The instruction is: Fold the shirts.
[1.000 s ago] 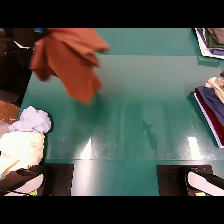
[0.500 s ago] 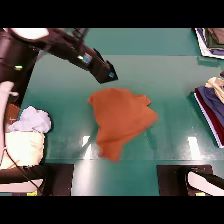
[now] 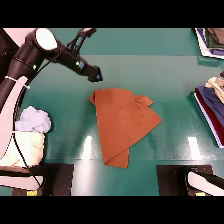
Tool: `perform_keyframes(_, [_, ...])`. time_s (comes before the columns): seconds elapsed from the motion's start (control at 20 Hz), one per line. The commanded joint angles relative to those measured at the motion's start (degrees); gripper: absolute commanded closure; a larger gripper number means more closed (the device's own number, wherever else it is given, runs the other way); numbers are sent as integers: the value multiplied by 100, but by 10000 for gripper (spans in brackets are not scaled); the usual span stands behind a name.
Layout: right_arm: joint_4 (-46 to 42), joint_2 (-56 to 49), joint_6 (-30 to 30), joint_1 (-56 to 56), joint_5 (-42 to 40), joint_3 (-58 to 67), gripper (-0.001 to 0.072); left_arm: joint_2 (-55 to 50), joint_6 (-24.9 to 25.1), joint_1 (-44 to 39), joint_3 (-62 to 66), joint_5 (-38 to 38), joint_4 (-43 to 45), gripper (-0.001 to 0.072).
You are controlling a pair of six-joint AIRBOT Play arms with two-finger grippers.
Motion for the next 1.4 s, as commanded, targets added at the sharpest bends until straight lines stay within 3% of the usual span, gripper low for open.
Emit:
perform_keyframes(0.0, [2, -96, 0, -2, 387, -7, 697, -260, 92, 557, -1156, 584, 7, 98])
perform_keyframes(0.25, [4, -417, 20, 9, 1003, -7, 697, -1008, 560, 592, -1335, 750, -522, 99])
perform_keyframes(0.45, [4, -592, 138, 9, 1189, -7, 697, -1150, 544, 527, -1335, 1045, -623, 104])
perform_keyframes(0.55, [2, -678, 186, 9, 1464, -9, 697, -1147, 544, 527, -1333, 1049, -643, 520])
perform_keyframes(0.6, [0, -726, 227, 9, 1628, -11, 697, -1145, 546, 527, -1327, 1043, -662, 675])
perform_keyframes(0.85, [-24, -452, 326, -20, 1880, -1473, 697, -743, 533, 529, -765, 671, -173, 682])
perform_keyframes(1.1, [9, 192, 321, -13, 697, -4577, 681, -9, 560, 527, -601, 680, -50, 681])
perform_keyframes(1.15, [11, 254, 321, -13, 448, -5117, 488, 35, 560, 527, -601, 638, -52, 681])
perform_keyframes(1.2, [11, 267, 321, -13, 223, -5628, 192, 39, 557, 527, -601, 564, -52, 681])
perform_keyframes(1.25, [11, 238, 319, -13, 44, -6030, 156, 35, 557, 527, -603, 511, -52, 681])
perform_keyframes(1.35, [164, 68, 262, -13, -313, -6616, 157, 37, 553, 527, -603, 483, -59, 681])
